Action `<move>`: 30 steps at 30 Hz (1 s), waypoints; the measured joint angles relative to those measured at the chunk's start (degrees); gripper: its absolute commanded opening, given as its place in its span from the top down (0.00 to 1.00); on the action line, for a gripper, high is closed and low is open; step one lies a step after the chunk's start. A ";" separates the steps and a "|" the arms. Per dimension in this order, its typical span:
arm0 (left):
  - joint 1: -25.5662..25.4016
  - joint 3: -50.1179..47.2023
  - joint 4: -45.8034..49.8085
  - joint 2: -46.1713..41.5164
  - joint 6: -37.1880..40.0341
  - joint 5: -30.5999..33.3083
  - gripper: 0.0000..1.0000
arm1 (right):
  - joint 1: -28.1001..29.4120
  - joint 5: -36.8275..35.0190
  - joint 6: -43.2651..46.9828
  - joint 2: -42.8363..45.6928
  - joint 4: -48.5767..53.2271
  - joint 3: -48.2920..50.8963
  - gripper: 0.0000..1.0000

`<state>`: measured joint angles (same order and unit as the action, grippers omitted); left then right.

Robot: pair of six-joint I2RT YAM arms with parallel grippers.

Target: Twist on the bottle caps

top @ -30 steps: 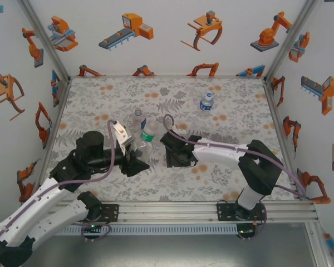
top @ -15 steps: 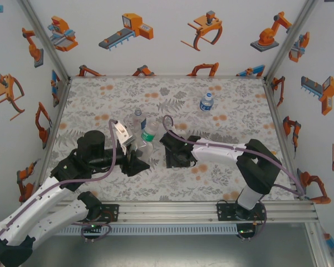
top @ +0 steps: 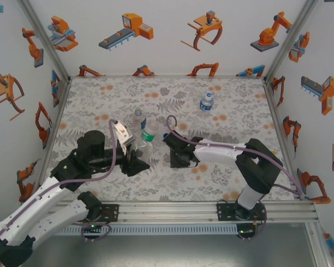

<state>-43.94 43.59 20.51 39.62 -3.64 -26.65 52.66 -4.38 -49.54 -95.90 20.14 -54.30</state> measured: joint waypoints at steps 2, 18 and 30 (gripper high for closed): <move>0.00 0.00 0.00 0.00 0.00 0.00 1.00 | -0.81 1.29 -0.13 1.05 -1.97 1.70 0.73; 0.00 0.00 -0.13 1.09 0.00 -0.20 1.00 | -15.63 16.57 -8.09 9.18 -27.71 19.74 0.63; 0.00 0.00 -0.39 2.43 -0.17 -0.39 1.00 | -13.79 1.57 1.99 16.52 0.83 8.41 0.51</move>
<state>-43.94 43.59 20.12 42.04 -3.81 -27.05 38.87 -2.81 -47.55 -79.37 20.97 -45.89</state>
